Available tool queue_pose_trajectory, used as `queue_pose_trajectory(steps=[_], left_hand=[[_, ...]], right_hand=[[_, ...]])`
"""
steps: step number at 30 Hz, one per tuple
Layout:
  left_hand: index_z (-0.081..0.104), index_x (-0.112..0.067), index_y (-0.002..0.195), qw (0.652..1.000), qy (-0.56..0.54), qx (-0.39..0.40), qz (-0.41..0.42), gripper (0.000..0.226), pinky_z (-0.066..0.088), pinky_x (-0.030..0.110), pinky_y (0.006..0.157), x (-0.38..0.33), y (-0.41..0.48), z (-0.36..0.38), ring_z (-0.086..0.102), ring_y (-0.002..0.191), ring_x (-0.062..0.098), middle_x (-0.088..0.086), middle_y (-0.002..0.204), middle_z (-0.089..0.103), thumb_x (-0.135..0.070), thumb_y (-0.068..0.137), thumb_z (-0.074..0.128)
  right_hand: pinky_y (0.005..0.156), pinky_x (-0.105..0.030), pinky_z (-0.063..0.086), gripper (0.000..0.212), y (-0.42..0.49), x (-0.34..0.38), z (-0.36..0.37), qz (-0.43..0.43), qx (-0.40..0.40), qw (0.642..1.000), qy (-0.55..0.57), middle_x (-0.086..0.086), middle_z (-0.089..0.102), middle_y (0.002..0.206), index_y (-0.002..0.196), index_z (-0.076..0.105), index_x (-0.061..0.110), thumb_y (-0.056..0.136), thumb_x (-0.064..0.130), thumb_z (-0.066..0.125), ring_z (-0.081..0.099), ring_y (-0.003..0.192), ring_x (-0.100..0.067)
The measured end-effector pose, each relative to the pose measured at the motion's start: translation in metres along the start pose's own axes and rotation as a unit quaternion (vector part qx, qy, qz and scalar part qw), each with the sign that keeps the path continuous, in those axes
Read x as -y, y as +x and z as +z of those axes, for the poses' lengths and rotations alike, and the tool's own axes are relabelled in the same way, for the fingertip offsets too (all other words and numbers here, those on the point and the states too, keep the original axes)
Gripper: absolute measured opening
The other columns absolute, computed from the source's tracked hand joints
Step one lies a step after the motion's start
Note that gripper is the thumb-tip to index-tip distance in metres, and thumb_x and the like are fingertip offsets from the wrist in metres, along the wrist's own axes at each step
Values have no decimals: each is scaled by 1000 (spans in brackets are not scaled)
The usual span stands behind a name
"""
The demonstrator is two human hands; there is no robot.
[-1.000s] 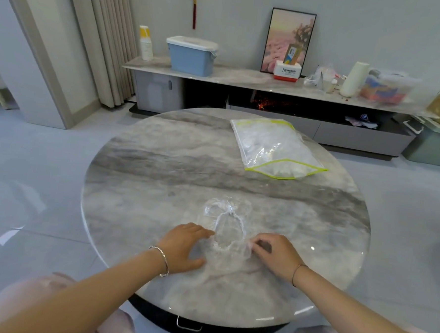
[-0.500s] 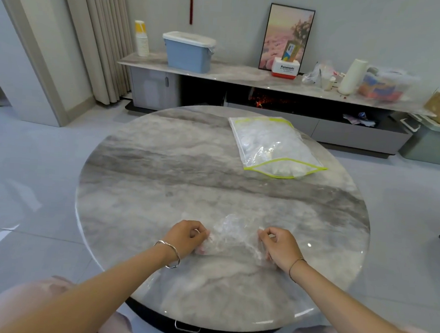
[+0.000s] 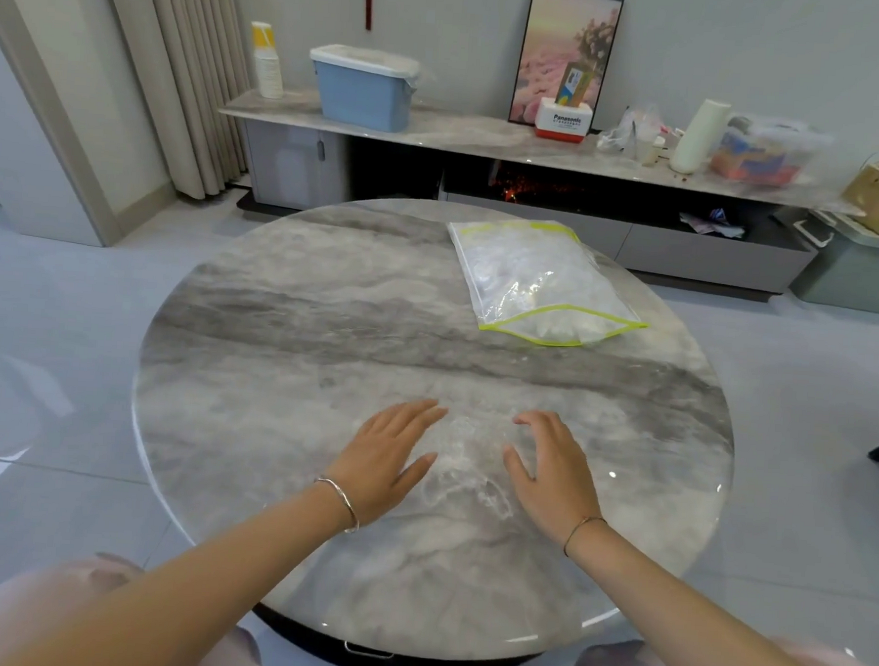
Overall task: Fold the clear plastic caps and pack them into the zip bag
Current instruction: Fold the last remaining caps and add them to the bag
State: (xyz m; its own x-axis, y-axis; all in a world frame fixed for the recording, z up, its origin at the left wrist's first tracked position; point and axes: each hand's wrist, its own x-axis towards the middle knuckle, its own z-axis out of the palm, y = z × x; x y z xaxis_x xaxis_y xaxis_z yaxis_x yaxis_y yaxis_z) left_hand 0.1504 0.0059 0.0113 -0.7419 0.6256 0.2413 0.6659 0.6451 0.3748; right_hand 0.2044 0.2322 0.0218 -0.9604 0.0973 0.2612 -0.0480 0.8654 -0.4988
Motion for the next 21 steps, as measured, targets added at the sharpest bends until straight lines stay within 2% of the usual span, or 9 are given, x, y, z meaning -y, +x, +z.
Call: queue_pose_trajectory(steps=[2,4,6,8,11,13,16,19,21], left_hand=[[20,-28,148,996,47,46,65,55,10,36,116,-2,1,9,19,142,17,-5,155,20,-47,97,11],[3,-31,149,989,76,103,79,59,-8,32,113,-5,0,18,-2,144,14,-9,157,-1,-49,94,-3],[-18,-31,145,982,90,146,74,70,-19,28,110,-4,-3,26,-18,140,12,-12,153,-17,-58,80,-23],[-32,-38,137,979,100,162,73,69,-21,30,109,1,-4,31,-23,138,12,-12,151,-21,-63,72,-30],[-23,-38,139,980,82,178,47,71,-19,29,110,5,-3,34,-24,137,11,-14,149,-21,-65,73,-23],[-19,-34,140,979,89,179,39,74,-21,26,108,3,-3,34,-23,137,10,-15,148,-22,-64,73,-19],[-17,-33,141,981,78,173,45,80,-20,27,109,3,-2,37,-20,139,12,-14,149,-20,-69,71,-24],[-16,-31,142,979,79,182,39,83,-18,27,110,0,-2,37,-15,142,13,-14,149,-18,-69,70,-26],[-8,-31,147,977,92,188,24,83,-12,28,113,-2,-1,36,-5,145,14,-12,154,-10,-67,73,-22]], right_hand=[[93,-24,29,44,-5,8,3,-36,-2,999,4,4,50,127,118,54,16,89,42,36,44,119,-12],[104,-21,22,55,-12,14,8,-35,24,999,18,5,43,139,127,50,16,88,47,26,35,131,-11],[112,-18,4,63,-20,16,16,-26,98,995,-2,10,21,152,145,32,17,93,51,20,13,143,-6],[113,-22,-11,61,-26,11,23,-12,199,978,-67,14,-4,156,152,5,23,99,52,16,-13,141,0],[112,-26,-18,82,-30,3,25,-10,249,960,-126,16,-19,154,150,-9,29,77,66,-9,-26,135,1],[113,-27,-18,88,-29,-2,25,-10,249,960,-129,16,-20,153,149,-10,30,70,67,-15,-27,134,1],[113,-29,-17,81,-28,-4,26,-16,255,957,-137,15,-20,154,149,-11,30,79,70,-8,-27,135,0],[115,-31,-16,61,-27,-5,26,-12,264,953,-145,13,-19,156,149,-11,29,99,53,13,-26,136,0],[115,-31,-16,62,-23,-6,23,-17,268,952,-145,12,-18,157,150,-10,30,98,55,14,-24,137,-1]])
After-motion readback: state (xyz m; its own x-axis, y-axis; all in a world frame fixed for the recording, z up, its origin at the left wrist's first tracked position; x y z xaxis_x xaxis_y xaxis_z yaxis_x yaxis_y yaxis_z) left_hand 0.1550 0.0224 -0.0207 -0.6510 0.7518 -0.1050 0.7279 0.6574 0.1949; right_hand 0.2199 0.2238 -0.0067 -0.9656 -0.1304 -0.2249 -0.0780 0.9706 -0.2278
